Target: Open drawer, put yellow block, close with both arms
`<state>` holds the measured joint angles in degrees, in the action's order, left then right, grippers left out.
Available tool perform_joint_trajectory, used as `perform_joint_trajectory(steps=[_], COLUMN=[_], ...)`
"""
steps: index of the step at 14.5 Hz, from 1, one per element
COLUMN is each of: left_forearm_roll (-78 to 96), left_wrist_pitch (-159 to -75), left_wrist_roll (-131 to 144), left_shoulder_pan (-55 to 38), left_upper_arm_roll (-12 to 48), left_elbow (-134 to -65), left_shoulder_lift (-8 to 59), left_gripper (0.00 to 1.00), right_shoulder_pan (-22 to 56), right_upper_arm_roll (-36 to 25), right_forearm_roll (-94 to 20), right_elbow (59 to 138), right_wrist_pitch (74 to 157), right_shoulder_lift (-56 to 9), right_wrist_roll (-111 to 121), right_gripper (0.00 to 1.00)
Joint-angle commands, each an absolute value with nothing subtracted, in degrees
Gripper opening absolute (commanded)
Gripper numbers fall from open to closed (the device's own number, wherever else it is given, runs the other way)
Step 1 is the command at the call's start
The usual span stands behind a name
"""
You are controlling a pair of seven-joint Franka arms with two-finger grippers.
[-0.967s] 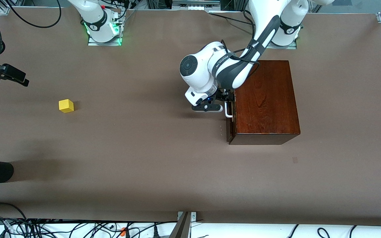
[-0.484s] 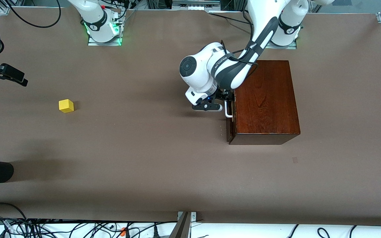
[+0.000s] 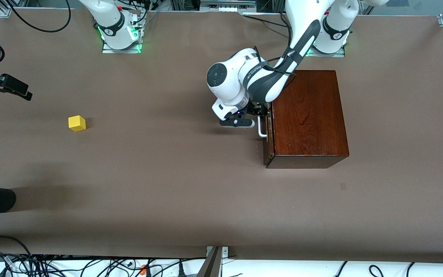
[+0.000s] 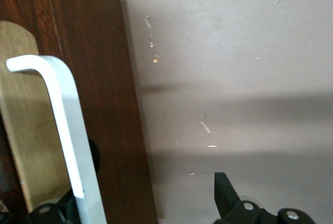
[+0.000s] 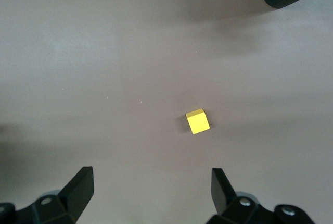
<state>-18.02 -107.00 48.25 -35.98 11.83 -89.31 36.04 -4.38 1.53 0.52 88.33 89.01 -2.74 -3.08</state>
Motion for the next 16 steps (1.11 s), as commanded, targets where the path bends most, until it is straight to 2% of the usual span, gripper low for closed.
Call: perform_joint_trajectory(steps=[1, 7, 11, 16], left_forearm_roll=[-13.64, -6.78, -6.15, -6.06], left_wrist_pitch=[-111.17, -118.21, -118.92, -121.10], left_wrist_roll=[48.60, 48.52, 48.52, 48.52], left_shoulder_pan=[-36.12, -36.39, -38.23, -38.23], left_upper_arm_roll=[11.87, 11.87, 11.95, 11.95], left_elbow=[-88.51, -86.58, -83.76, -82.44], left_shoulder_lift=[36.39, 37.09, 40.25, 40.95], left_gripper=[1.00, 1.00, 1.00, 1.00], right_shoulder_pan=[-5.01, -5.01, -5.01, -5.10], right_upper_arm_roll=[1.93, 1.93, 1.93, 1.85], right_forearm_roll=[1.05, 1.05, 1.05, 1.49], right_elbow=[87.63, 87.54, 87.63, 87.54], right_wrist_pitch=[88.77, 88.68, 88.68, 88.59], right_shoulder_lift=[-2.64, -2.64, -2.64, -2.55], right_wrist_roll=[-2.81, -2.81, -2.81, -2.46], right_gripper=[1.00, 1.00, 1.00, 1.00])
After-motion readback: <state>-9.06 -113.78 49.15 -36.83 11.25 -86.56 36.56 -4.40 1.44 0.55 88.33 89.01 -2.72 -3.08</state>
